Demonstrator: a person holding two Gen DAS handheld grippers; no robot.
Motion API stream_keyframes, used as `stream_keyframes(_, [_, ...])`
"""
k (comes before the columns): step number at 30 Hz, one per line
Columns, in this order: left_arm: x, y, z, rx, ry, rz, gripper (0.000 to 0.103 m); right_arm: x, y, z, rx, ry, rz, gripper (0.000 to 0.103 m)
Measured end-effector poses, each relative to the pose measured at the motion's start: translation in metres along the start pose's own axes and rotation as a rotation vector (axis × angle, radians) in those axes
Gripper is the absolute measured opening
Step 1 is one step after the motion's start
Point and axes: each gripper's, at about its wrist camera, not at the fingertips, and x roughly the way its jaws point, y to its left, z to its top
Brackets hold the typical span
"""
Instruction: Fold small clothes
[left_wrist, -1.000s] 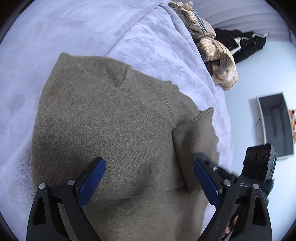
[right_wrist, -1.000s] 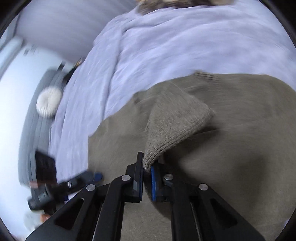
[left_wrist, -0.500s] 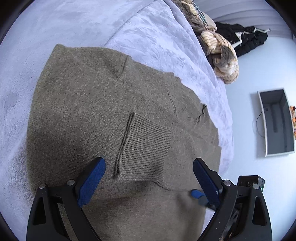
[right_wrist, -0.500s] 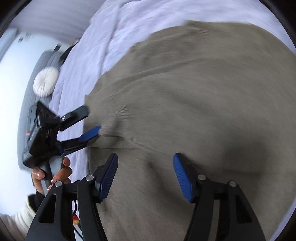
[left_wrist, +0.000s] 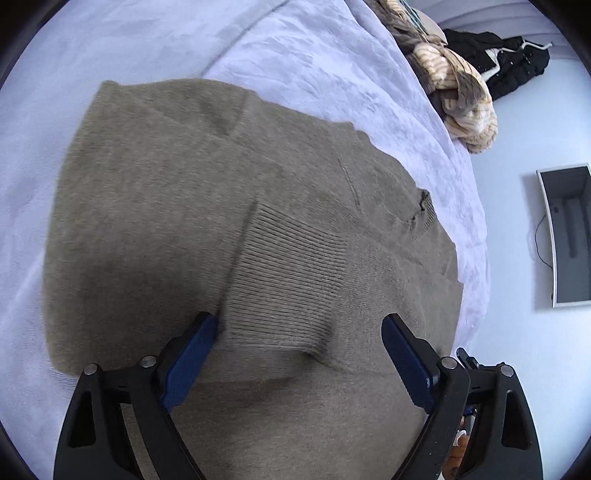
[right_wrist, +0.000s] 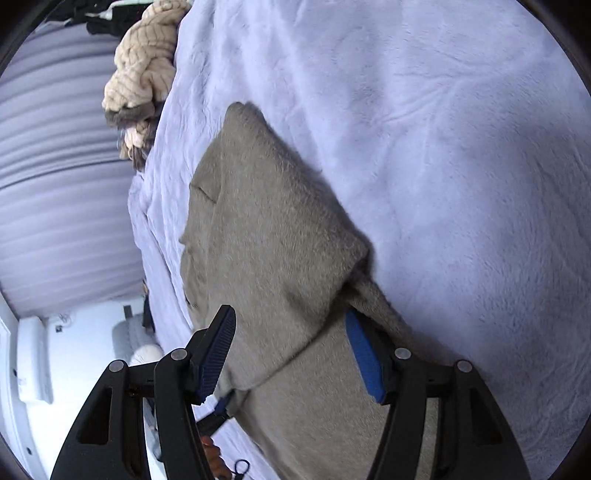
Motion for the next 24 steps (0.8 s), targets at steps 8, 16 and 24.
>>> stream_keyframes(8, [0.014,-0.006,0.004,0.016,0.057,0.012,0.007,0.001,0.002,0.010,-0.034,0.014,-0.010,0.065])
stream_keyframes(16, [-0.018,-0.021,-0.014,0.165,-0.029,0.027,0.007,-0.013,0.056,0.014,-0.334,0.029,-0.123,0.006])
stream_keyframes(24, [0.001,-0.005,-0.024,0.169,0.002,0.139,0.013,0.009,0.035,0.016,-0.446,0.122,-0.299,0.009])
